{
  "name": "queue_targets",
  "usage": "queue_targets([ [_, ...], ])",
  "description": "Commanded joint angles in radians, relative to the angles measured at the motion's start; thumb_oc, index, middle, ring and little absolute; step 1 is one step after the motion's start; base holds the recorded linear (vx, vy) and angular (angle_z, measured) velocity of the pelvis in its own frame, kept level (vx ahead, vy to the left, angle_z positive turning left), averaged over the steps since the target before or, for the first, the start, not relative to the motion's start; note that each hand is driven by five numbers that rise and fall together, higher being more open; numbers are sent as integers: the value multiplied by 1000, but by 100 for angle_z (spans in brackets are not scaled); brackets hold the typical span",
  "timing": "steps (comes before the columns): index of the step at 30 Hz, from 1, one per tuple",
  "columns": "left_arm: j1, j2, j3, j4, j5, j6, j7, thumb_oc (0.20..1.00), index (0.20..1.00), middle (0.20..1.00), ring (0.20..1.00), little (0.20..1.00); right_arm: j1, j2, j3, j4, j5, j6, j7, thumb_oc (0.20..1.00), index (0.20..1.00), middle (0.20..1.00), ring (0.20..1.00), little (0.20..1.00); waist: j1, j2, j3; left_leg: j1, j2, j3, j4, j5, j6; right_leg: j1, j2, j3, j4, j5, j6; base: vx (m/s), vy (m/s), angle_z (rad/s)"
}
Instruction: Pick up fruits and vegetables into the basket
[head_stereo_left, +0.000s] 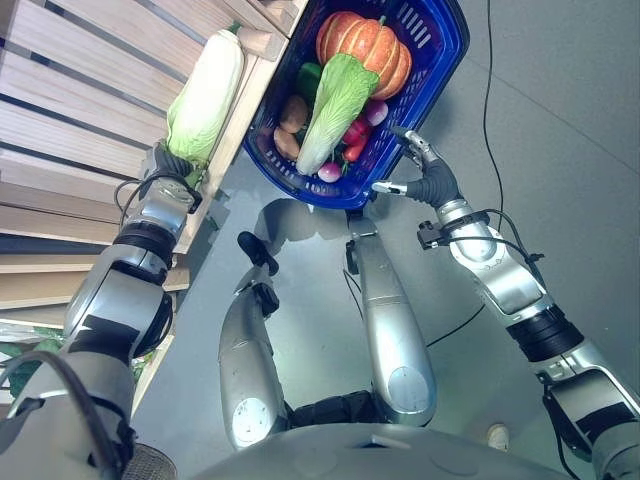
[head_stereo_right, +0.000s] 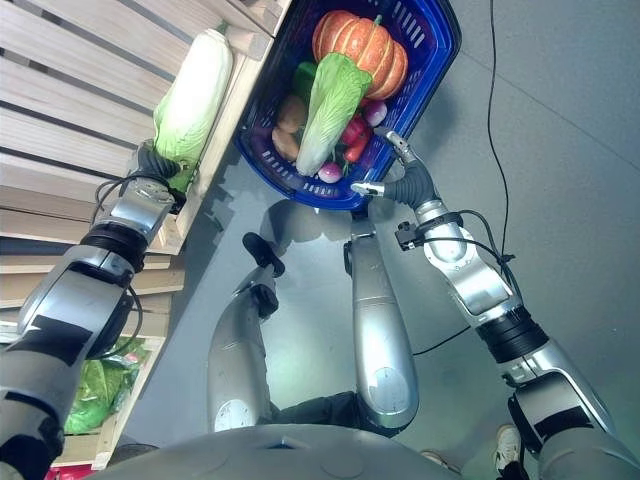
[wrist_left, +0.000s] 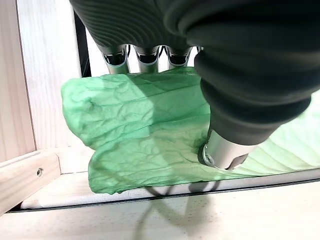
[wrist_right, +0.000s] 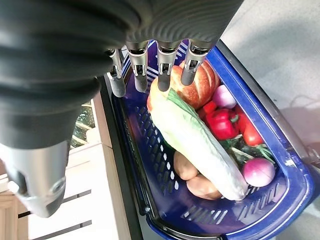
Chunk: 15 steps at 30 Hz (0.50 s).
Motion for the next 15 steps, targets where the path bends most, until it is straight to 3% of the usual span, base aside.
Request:
queue_targets([
  [1, 55, -11, 5, 40, -13, -9, 28, 200, 200, 200, 200, 200, -3, 25, 10, -50, 51, -70, -1, 1000, 1000, 1000, 1000, 1000, 17, -59, -36, -94, -3, -16, 70, 12, 8, 14, -1, -24, 25, -28, 52, 0, 0, 0],
  [2, 65, -14, 4, 38, -21, -16, 28, 200, 200, 200, 200, 200, 6, 28, 13, -49, 67, -74, 3, 1000, 1000, 1000, 1000, 1000, 18, -59, -36, -73, -3, -28, 80, -18, -2, 37, -1, -24, 37, -58, 58, 0, 0, 0],
  [3, 62, -11, 17, 17, -55, -69, 33, 200, 200, 200, 200, 200, 2, 35, 8, -57, 110, -91, 14, 1000, 1000, 1000, 1000, 1000, 22, -58, -36, -84, -4, -18, 67, 12, 8, 25, -4, -28, 23, -30, 52, 50, 22, -1],
  [4, 73, -14, 17, 11, -74, -92, 31, 200, 200, 200, 200, 200, 14, 38, 10, -59, 120, -98, 17, 1000, 1000, 1000, 1000, 1000, 24, -58, -36, -60, -5, -29, 76, -18, -2, 50, -4, -29, 33, -60, 59, 0, 0, 0],
  [6, 87, -17, 41, -33, -142, -164, 30, 200, 200, 200, 200, 200, 19, 48, -9, -75, 145, -130, 30, 1000, 1000, 1000, 1000, 1000, 31, -55, -36, -67, -9, -20, 61, 12, 9, 44, -9, -35, 15, -30, 53, -46, 1, 1],
  [15, 243, -58, 141, -276, -300, -394, 44, 200, 200, 200, 200, 200, 65, 92, -87, -164, 120, -205, 51, 1000, 1000, 1000, 1000, 1000, 76, -39, -36, 13, -28, -31, 31, 6, 21, 133, -36, -76, -17, -29, 65, -20, -4, 4],
])
